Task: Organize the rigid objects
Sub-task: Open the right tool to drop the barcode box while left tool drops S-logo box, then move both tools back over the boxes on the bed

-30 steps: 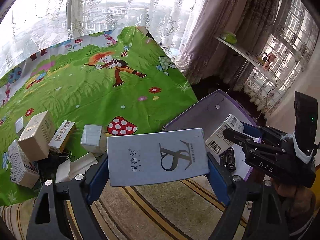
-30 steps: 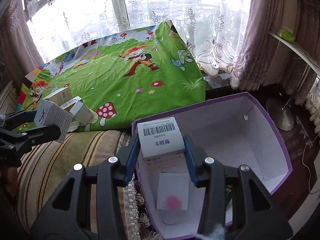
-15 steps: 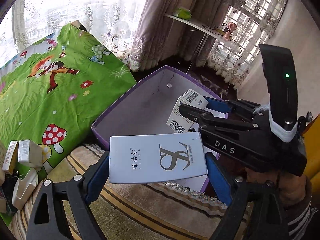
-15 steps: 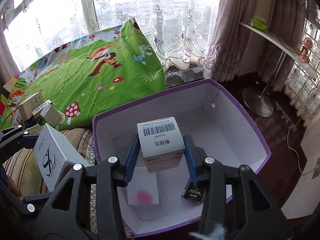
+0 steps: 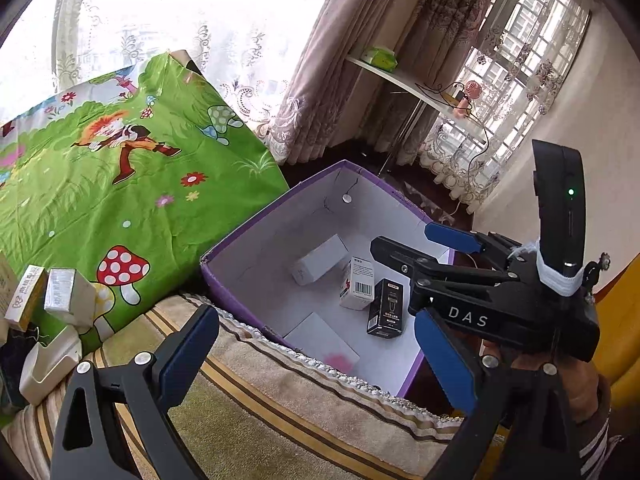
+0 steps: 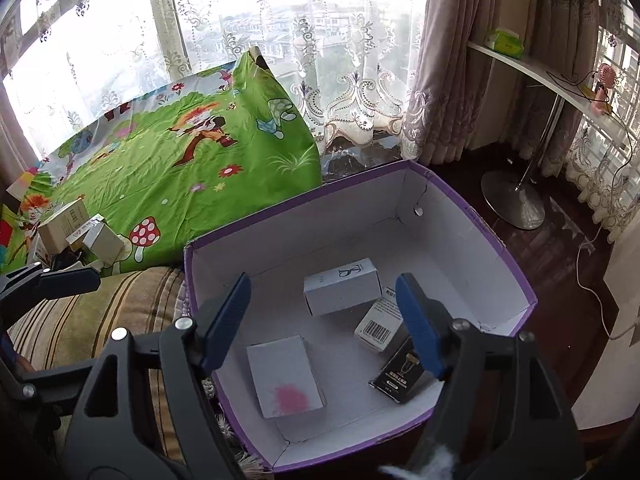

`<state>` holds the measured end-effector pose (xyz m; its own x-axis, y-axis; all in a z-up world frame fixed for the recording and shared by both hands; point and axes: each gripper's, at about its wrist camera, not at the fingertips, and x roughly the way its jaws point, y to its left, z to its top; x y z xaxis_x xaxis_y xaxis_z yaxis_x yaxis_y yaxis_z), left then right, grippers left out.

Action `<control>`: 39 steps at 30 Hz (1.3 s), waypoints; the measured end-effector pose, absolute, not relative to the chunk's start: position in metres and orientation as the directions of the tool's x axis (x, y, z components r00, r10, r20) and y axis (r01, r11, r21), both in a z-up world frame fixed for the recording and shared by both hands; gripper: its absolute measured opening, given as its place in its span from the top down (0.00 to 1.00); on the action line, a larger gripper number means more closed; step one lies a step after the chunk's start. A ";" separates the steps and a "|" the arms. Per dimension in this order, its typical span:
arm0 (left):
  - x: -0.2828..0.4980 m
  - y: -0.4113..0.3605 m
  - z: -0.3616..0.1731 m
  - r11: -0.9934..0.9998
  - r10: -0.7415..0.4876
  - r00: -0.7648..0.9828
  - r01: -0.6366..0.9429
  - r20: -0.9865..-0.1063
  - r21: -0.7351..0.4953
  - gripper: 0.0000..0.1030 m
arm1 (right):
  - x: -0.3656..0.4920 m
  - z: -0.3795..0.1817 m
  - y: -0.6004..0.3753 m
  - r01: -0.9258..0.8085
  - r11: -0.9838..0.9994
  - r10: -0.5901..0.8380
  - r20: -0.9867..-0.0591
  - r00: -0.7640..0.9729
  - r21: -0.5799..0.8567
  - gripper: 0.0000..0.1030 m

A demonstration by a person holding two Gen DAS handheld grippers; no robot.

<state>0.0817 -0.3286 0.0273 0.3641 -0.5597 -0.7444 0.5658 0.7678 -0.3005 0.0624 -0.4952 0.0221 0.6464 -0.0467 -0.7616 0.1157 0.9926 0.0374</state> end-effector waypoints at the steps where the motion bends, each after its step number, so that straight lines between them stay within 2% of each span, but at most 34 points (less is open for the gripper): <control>1: 0.082 -0.326 0.028 0.770 -0.560 0.370 0.562 -0.741 -0.301 0.03 | 0.063 0.022 -0.494 0.112 0.993 -0.040 -0.762 0.646 0.043 0.22; 11: 0.079 -0.297 0.036 0.772 -0.588 0.395 0.534 -0.706 -0.344 0.04 | 0.063 0.029 -0.472 0.066 0.995 0.010 -0.760 0.650 0.069 0.21; 22: 0.076 -0.245 0.047 0.835 -0.531 0.494 0.444 -0.689 -0.325 0.04 | 0.063 0.031 -0.437 -0.027 0.997 0.074 -0.765 0.640 0.074 0.16; 39: 0.072 -0.119 0.034 0.907 -0.399 0.590 0.138 -0.702 -0.398 0.04 | 0.062 0.028 -0.384 -0.139 0.989 0.119 -0.776 0.620 0.041 0.16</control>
<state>0.0724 -0.1186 0.0344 0.5897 -0.3986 -0.7024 0.1383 0.9067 -0.3984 0.0616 -0.3838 0.0281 0.6197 0.1194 -0.7757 -0.1392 0.9894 0.0411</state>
